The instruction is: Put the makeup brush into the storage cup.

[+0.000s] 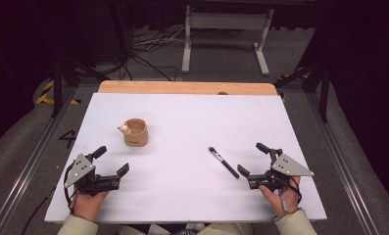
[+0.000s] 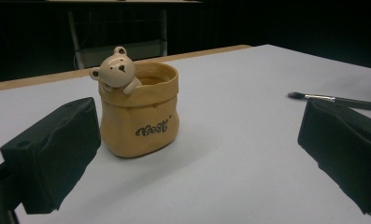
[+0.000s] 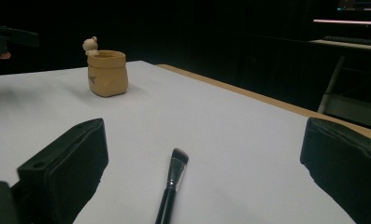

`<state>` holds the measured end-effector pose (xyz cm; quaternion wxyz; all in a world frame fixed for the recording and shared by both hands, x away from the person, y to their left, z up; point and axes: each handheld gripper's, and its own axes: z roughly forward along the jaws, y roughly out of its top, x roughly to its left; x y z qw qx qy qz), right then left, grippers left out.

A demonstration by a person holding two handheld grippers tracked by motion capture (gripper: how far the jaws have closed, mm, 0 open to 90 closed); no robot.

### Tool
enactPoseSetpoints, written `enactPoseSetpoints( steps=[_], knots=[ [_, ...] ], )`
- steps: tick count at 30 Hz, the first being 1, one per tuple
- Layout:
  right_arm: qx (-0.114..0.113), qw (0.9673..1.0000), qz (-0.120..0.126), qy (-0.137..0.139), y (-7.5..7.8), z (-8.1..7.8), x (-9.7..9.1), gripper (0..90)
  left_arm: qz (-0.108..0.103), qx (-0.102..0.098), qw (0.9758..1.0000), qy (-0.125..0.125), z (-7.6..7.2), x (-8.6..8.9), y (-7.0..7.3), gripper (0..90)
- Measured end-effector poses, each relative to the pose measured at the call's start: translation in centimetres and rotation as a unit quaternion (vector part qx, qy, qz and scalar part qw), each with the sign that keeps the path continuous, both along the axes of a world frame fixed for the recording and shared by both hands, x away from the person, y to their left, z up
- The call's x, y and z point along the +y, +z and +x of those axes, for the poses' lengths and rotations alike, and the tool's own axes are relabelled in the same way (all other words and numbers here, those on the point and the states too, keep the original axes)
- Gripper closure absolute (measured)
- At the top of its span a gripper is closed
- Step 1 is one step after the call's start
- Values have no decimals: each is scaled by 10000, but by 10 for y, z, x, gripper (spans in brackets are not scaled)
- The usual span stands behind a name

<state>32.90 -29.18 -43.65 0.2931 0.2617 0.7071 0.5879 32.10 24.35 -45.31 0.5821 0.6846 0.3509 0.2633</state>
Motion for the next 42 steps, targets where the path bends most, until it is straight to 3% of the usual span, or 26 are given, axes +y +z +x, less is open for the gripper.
enactPoseSetpoints(
  steps=[18, 28, 32, 35, 42],
  knots=[
    [4, 10000, -18, -43, 2, 0, -2, 15, -6, 44, 10000, -52, 0, -1, -1, 2],
    [303, 9993, 216, -97, 8, 12, 0, 15, 12, 53, 10000, -27, 0, -2, -1, 2],
    [317, 9994, 93, -48, 15, 18, 6, 18, 12, 46, 10000, -30, 1, -2, -2, 2],
    [370, 9991, -160, -114, 19, 22, 12, 23, 5, 30, 10000, -33, 0, -3, -1, 2],
    [474, 9985, -269, -57, 26, 31, 21, 25, -4, 43, 10000, -42, 0, -3, -1, 2]
  ],
)
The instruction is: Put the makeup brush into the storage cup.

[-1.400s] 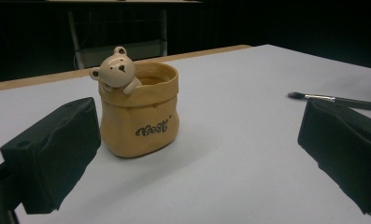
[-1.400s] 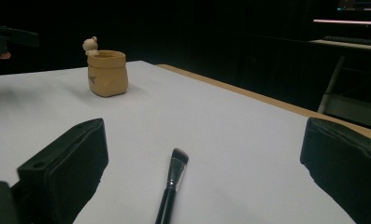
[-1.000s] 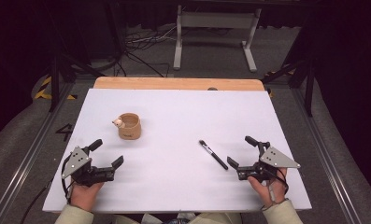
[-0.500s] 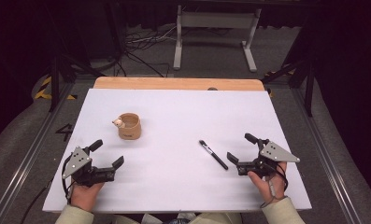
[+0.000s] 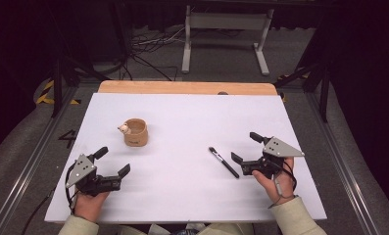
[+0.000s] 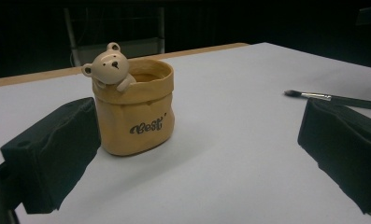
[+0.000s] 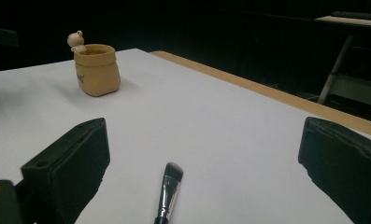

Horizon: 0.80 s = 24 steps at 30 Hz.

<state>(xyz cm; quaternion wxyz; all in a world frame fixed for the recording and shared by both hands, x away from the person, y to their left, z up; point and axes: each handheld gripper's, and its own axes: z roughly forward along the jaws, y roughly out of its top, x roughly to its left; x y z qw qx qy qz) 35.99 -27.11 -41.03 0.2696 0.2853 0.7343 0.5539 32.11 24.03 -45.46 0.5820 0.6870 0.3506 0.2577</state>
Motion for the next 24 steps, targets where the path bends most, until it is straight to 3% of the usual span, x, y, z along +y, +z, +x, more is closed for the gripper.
enactPoseSetpoints(
  steps=[9, 12, 16, 18, 24],
  knots=[
    [76, 9998, -81, 138, 4, 9, 17, 41, 20, -12, 10000, -28, -1, -1, 1, 2],
    [289, 9991, -230, 188, 8, 12, 21, 56, 1, -19, 10000, -26, -2, -1, 1, 2],
    [672, 9958, -579, 235, 16, 15, 27, 77, 17, -23, 10000, -27, -2, -1, 1, 2],
    [761, 9939, -740, 288, 20, 17, 29, 117, 23, -17, 10000, -35, -2, -1, 1, 2],
    [1019, 9880, -1135, 230, 33, 22, 33, 120, 14, -5, 10000, -24, -3, -1, 1, 2]
  ],
)
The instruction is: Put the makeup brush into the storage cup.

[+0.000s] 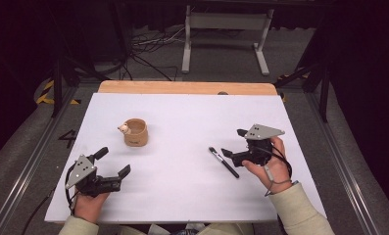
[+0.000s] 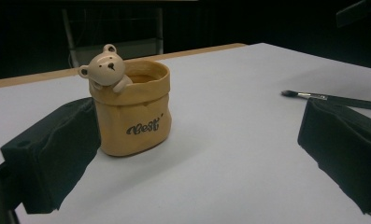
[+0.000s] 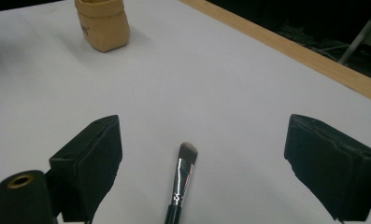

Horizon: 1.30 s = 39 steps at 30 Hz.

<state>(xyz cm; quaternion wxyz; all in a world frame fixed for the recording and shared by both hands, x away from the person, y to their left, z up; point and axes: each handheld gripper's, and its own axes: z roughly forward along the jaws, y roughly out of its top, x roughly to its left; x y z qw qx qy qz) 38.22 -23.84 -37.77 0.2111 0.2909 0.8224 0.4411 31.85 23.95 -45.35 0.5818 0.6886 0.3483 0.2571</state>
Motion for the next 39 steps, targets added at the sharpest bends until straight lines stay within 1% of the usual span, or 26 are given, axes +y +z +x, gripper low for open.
enactPoseSetpoints(
  steps=[3, 6, 9, 10, 12, 15, 19, 20, 22, 24, 27, 31, 34, 36, 37, 38, 39],
  knots=[
    [217, 9995, -221, -64, 3, 4, 1, 118, 6, 15, 10000, -21, 0, 0, 0, 2],
    [417, 9984, -386, -49, 5, 7, 2, 123, 34, 39, 10000, -47, 1, -1, 0, 2],
    [541, 9971, -542, 4, 6, 9, 4, 146, 23, 72, 9999, -98, 1, -1, 0, 3],
    [541, 9971, -542, 4, 6, 9, 4, 146, 23, 72, 9999, -98, 1, -1, 0, 4],
    [634, 9960, -637, 10, 7, 10, 5, 154, 24, 84, 9999, -103, 1, -2, 0, 3],
    [794, 9930, -871, 43, 11, 13, 8, 169, 42, 97, 9999, -98, 1, -2, 0, 3],
    [917, 9899, -1080, 90, 14, 16, 13, 193, 44, 113, 9999, -113, 2, -2, 0, 3],
    [993, 9878, -1191, 101, 16, 18, 15, 206, 45, 110, 9999, -115, 2, -2, 0, 3],
    [1075, 9859, -1278, 106, 17, 19, 16, 217, 34, 101, 9999, -113, 2, -2, 0, 3],
    [1177, 9830, -1407, 86, 18, 21, 19, 222, 26, 105, 9999, -115, 2, -2, 0, 3],
    [1289, 9798, -1526, 76, 19, 24, 21, 230, 30, 106, 9999, -118, 2, -2, 0, 3],
    [1505, 9728, -1761, 65, 20, 27, 24, 235, 32, 96, 9999, -117, 2, -1, 0, 3],
    [1644, 9692, -1832, 66, 20, 28, 26, 235, 34, 105, 9999, -122, 2, -1, 0, 4],
    [1735, 9659, -1918, 95, 20, 29, 28, 236, 31, 124, 9998, -129, 2, -2, 0, 3],
    [1735, 9659, -1918, 95, 20, 29, 28, 236, 31, 124, 9998, -129, 2, -2, 0, 3],
    [1870, 9611, -2029, 86, 19, 30, 30, 240, 37, 129, 9998, -134, 2, -2, 0, 3],
    [1870, 9611, -2029, 86, 19, 30, 30, 240, 40, 130, 9998, -136, 2, -2, 0, 3]
  ],
)
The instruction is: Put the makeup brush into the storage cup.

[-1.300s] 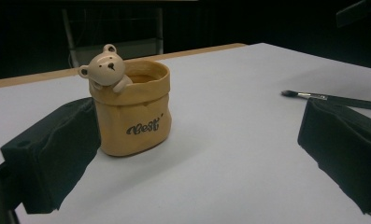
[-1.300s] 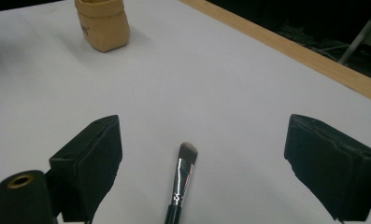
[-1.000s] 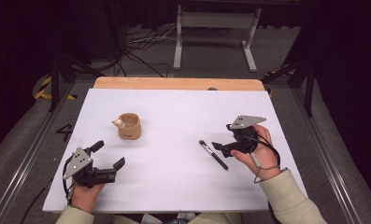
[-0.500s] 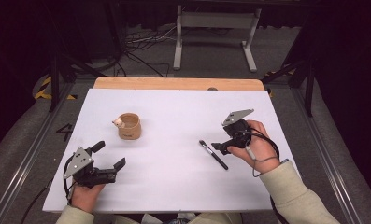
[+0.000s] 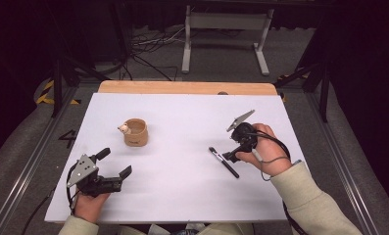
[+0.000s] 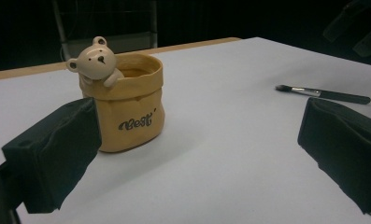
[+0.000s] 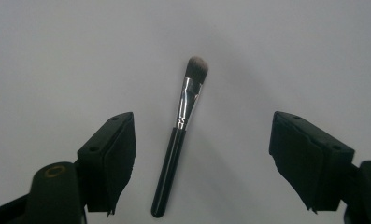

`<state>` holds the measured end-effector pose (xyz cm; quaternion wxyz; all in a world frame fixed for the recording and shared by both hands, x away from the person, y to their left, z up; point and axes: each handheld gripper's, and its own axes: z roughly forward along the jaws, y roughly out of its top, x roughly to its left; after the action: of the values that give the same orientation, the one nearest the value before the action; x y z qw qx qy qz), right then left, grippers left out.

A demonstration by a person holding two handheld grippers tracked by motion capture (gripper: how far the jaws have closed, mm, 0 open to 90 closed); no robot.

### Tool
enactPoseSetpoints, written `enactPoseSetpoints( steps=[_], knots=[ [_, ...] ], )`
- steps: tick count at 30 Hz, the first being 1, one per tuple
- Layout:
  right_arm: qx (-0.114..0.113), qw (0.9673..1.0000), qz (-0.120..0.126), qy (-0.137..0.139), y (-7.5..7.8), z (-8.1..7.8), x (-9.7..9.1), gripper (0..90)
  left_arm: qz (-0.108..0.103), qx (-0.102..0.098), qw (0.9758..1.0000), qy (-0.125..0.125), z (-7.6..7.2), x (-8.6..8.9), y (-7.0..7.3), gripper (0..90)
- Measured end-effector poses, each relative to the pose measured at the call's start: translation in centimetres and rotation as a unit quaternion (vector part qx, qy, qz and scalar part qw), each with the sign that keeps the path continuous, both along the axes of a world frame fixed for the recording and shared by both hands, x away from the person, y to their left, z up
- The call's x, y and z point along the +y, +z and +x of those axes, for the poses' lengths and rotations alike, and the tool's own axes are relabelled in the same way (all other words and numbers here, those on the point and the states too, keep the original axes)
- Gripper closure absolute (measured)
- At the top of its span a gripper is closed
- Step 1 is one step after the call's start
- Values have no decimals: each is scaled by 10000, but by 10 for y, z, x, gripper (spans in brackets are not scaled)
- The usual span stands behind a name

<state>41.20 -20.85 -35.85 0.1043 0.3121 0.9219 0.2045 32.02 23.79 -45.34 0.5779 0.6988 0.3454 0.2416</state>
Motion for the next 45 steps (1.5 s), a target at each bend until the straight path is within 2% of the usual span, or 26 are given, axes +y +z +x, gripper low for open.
enactPoseSetpoints(
  steps=[1, 9, 13, 20, 26, 29, 33, 38, 45],
  knots=[
    [67, 9999, -92, 1, -1, 1, 1, 241, -2, 0, 10000, -1, 0, 0, 0, 4],
    [300, 9991, -290, -34, -5, 4, 3, 247, -10, 19, 10000, -21, 0, 1, 1, 5],
    [468, 9978, -460, -81, -11, 5, 5, 287, -16, 18, 10000, -24, 0, 1, 1, 5],
    [658, 9964, -504, -152, -19, 7, 5, 340, -18, 30, 10000, -37, 0, 0, 0, 6],
    [721, 9960, -493, -185, -26, 10, 4, 380, -26, 28, 10000, -31, 0, 1, 0, 6],
    [864, 9948, -491, -228, -29, 9, 5, 390, -29, 34, 10000, -31, 0, 0, 0, 6],
    [936, 9933, -644, -184, -34, 9, 8, 411, -46, 54, 10000, -30, 0, 0, 0, 6],
    [1077, 9909, -770, -257, -42, 7, 13, 464, -8, 56, 10000, -43, 0, 0, 0, 8],
    [1135, 9885, -957, -290, -52, 6, 18, 520, -7, 40, 10000, -46, 0, 0, 0, 8]
  ],
)
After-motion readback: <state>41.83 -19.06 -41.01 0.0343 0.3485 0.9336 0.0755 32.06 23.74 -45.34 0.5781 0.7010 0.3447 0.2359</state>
